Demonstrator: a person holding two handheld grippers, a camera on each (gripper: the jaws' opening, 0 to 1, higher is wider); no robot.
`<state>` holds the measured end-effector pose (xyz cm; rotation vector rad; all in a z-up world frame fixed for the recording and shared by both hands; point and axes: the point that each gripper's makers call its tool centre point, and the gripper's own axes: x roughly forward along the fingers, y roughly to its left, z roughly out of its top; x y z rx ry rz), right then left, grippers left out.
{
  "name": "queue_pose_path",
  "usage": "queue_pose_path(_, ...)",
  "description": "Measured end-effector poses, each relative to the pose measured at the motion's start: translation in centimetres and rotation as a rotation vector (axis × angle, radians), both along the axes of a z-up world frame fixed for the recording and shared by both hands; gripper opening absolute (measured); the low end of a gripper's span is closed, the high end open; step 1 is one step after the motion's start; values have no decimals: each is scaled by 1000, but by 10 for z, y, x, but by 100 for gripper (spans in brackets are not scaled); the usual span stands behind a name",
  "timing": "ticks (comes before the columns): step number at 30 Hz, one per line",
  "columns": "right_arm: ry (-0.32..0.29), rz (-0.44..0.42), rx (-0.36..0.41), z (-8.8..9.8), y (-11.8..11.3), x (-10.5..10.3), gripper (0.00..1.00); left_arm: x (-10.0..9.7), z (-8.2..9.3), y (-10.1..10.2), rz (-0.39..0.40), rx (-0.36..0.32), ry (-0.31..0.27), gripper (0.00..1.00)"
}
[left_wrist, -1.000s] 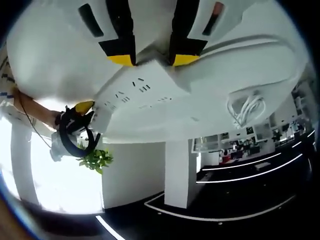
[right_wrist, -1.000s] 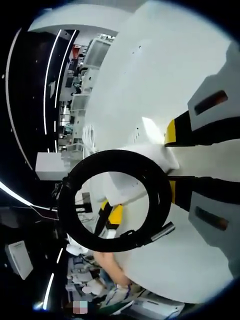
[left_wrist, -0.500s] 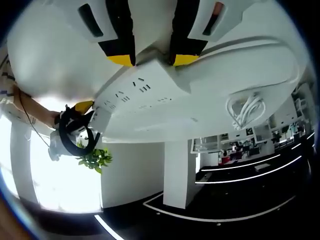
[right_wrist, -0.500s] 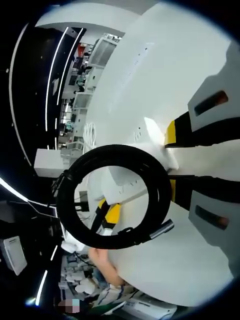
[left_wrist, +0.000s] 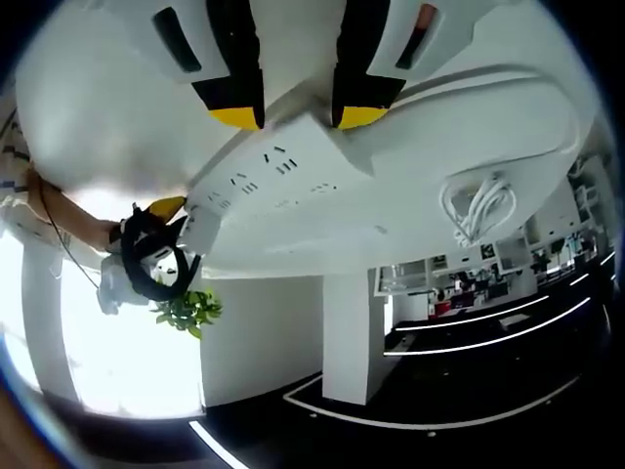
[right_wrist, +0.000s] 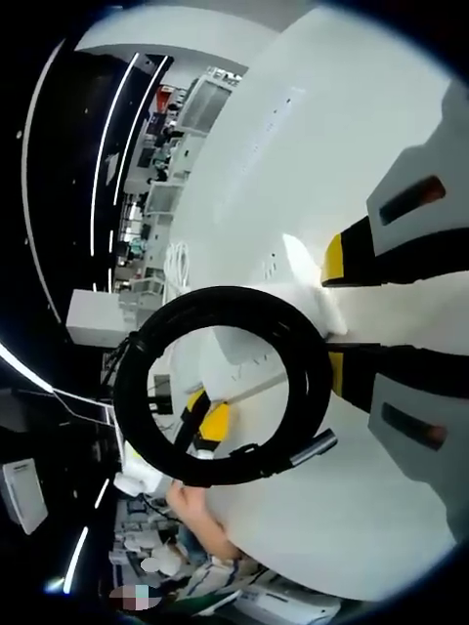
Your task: Straighten the power strip on the desk, plug the charger into it
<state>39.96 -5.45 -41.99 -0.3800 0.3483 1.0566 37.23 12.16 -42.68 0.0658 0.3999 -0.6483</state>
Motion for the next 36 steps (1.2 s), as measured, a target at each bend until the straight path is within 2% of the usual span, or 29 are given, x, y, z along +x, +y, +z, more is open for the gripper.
queue_pose_path(9, -12, -14, -4, 3, -6, -1, 22, -2, 5, 4, 4, 18, -3, 29)
queue_pose_path(17, 10, -81, 112, 15, -23, 1, 22, -5, 7, 5, 6, 36, -14, 31)
queue_pose_path(21, -1, -108, 129, 18, -29, 0, 22, -6, 7, 4, 3, 32, -13, 32)
queue_pose_path(30, -24, -165, 114, 19, -37, -1, 23, -2, 9, 10, 23, 44, -11, 33)
queue_pose_path(36, -25, -208, 123, 22, -37, -6, 24, -4, 13, 7, 21, 49, -24, 33)
